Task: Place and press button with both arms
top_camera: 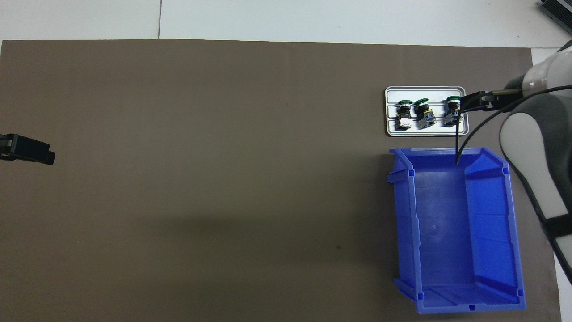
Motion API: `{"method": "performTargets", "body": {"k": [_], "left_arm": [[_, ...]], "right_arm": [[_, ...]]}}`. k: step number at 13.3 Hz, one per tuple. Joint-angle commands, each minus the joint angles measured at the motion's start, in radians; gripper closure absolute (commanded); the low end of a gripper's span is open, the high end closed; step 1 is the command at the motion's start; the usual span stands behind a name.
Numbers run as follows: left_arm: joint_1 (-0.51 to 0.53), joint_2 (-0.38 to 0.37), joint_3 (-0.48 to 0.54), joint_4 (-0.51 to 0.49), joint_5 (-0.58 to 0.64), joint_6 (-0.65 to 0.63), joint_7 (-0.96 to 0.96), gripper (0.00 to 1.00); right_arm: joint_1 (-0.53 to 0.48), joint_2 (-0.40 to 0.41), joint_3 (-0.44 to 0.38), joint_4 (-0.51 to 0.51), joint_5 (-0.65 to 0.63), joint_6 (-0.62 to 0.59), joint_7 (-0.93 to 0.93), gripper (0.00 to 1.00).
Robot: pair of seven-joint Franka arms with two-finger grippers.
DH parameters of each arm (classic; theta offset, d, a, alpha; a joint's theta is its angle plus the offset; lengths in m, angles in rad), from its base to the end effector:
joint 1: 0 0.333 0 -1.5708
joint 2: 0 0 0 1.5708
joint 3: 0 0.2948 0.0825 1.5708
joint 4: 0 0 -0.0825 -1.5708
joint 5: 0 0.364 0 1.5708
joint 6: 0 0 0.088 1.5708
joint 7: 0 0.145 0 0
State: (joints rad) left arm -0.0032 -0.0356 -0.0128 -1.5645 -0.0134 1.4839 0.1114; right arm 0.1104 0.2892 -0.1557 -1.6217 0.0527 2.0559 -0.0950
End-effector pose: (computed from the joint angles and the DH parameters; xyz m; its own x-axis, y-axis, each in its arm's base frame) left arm 0.5135 -0.0104 0.5794 0.9908 -0.1282 -0.0433 -0.1275 -0.9917 0.0178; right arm 0.6414 -0.0165 0.4196 0.9882 0.0385 0.1480 0.0376 -0.9993 0.0086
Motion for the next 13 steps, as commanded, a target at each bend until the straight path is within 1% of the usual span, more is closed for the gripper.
{"method": "performTargets", "body": {"k": [1, 4, 6, 8, 10, 11, 13], "left_arm": [[0.019, -0.018, -0.012, -0.019, -0.003, -0.004, 0.001, 0.00], [0.019, -0.018, -0.013, -0.019, -0.003, -0.005, 0.001, 0.00], [0.019, -0.018, -0.012, -0.019, -0.003, -0.005, 0.001, 0.00], [0.019, -0.018, -0.012, -0.019, -0.003, -0.005, 0.001, 0.00], [0.019, -0.018, -0.012, -0.019, -0.003, -0.005, 0.001, 0.00], [0.019, -0.018, -0.012, -0.019, -0.003, -0.004, 0.001, 0.00], [0.019, -0.018, -0.012, -0.019, -0.003, -0.005, -0.001, 0.00]], "right_arm": [[-0.009, 0.120, 0.004, 0.060, 0.052, 0.081, -0.100, 0.00], [-0.008, 0.165, 0.004, -0.001, 0.055, 0.180, -0.248, 0.00], [-0.003, 0.192, 0.004, -0.039, 0.056, 0.252, -0.258, 0.00], [-0.009, 0.218, 0.004, -0.043, 0.059, 0.274, -0.269, 0.00], [-0.009, 0.238, 0.004, -0.044, 0.120, 0.305, -0.278, 0.00], [-0.011, 0.242, 0.004, -0.050, 0.128, 0.306, -0.304, 0.00], [-0.014, 0.248, 0.004, -0.085, 0.130, 0.352, -0.324, 0.02]]}}
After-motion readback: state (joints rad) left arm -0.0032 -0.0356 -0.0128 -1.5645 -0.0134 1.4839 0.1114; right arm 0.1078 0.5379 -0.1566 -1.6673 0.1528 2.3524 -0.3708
